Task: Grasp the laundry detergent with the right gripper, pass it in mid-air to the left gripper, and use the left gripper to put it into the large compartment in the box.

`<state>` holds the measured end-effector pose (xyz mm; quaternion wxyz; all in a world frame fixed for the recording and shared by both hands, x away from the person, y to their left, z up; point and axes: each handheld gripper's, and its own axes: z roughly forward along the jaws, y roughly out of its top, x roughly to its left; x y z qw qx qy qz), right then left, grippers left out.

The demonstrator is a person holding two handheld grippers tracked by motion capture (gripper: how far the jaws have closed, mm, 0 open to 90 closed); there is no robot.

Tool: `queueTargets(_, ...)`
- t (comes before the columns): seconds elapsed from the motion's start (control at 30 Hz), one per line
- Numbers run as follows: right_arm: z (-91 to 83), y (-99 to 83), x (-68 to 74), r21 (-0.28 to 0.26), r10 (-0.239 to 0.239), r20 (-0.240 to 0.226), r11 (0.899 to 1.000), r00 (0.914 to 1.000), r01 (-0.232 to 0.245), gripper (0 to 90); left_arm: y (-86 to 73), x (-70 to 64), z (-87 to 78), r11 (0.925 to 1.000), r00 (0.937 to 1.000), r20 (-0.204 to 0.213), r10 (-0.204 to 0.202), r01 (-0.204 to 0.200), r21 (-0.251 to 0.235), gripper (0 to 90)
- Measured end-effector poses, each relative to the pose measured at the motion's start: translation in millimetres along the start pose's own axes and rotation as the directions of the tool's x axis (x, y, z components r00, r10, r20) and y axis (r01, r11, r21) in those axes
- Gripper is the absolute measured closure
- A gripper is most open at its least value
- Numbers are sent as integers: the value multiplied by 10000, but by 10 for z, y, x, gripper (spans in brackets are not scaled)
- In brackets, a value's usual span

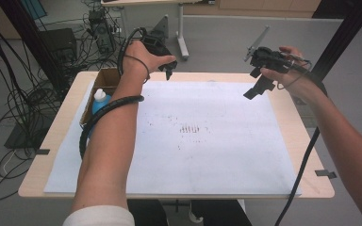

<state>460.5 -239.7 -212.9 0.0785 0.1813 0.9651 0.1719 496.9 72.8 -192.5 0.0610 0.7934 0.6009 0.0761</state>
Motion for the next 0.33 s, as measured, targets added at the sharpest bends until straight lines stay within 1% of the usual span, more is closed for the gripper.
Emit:
queueTargets(0.2, 8, -5, 5, -14, 25, 10, 10000, 10000, -25, 57, -8, -2, 12, 10000, 10000, -1, 34, -34, 39, 141)
queueTargets(0.33, 7, -13, 3, -17, -3, 68, 10000, 10000, 3, 55, -16, 5, 3, 10000, 10000, 18, 10, -10, -20, 141)
